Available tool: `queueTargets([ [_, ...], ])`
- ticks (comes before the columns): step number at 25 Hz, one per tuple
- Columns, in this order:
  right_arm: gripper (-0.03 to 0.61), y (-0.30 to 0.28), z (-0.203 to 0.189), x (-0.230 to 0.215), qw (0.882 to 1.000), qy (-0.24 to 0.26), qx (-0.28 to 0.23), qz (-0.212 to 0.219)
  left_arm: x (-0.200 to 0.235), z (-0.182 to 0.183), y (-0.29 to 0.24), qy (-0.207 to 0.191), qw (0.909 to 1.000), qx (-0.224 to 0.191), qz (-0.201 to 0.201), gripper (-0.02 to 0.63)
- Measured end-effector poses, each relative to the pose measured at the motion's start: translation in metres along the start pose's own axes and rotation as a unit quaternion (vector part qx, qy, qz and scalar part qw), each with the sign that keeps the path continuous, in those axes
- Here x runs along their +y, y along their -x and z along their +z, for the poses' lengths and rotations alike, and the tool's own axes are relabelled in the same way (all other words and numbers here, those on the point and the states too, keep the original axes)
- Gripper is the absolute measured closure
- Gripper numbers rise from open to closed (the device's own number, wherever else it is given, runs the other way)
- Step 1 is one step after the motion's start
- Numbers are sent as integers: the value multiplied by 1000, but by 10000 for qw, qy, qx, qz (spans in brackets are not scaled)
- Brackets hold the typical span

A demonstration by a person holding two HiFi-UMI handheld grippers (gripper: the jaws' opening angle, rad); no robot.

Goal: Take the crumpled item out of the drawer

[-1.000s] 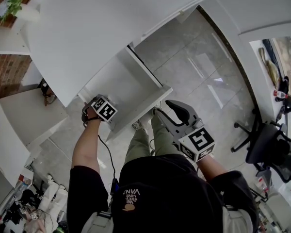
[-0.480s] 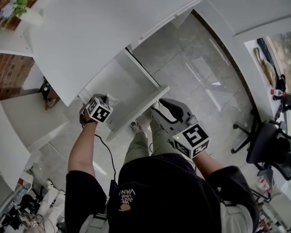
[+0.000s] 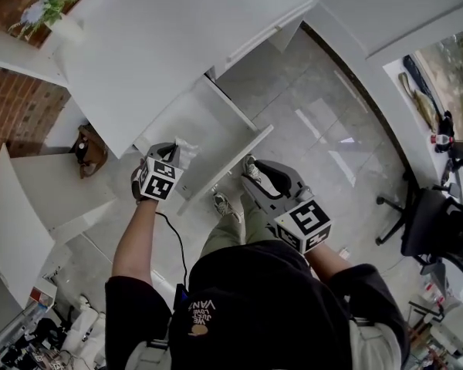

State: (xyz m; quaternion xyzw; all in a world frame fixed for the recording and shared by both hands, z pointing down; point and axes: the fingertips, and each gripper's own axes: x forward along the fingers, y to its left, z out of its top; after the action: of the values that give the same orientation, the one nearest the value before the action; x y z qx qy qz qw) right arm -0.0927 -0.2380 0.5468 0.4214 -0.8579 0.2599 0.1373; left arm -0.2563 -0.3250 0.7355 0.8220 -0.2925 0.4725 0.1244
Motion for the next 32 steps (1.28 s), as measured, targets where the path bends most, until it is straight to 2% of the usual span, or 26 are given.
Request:
queueTargets([
  [3, 437, 12, -4, 17, 9999, 9, -125, -116, -6, 11, 27, 6, 9990, -425, 97, 604],
  [7, 437, 33, -6, 36, 9990, 43, -304, -316, -16, 28, 65, -194, 9954, -907, 242, 604],
  [10, 437, 52, -3, 46, 9980, 87, -439, -455, -23, 43, 103, -107, 9910, -1259, 432, 604],
  [18, 437, 90, 19, 52, 9954, 302, -713, -559, -50, 83, 202, 356, 9679, -2322, 894, 604],
  [25, 437, 122, 27, 48, 9944, 567, -838, -289, -93, 108, 260, 597, 9482, -2821, 1331, 604],
  [32, 437, 169, 29, 38, 9923, 730, -996, -25, -150, 125, 291, 934, 9324, -3062, 1679, 604],
])
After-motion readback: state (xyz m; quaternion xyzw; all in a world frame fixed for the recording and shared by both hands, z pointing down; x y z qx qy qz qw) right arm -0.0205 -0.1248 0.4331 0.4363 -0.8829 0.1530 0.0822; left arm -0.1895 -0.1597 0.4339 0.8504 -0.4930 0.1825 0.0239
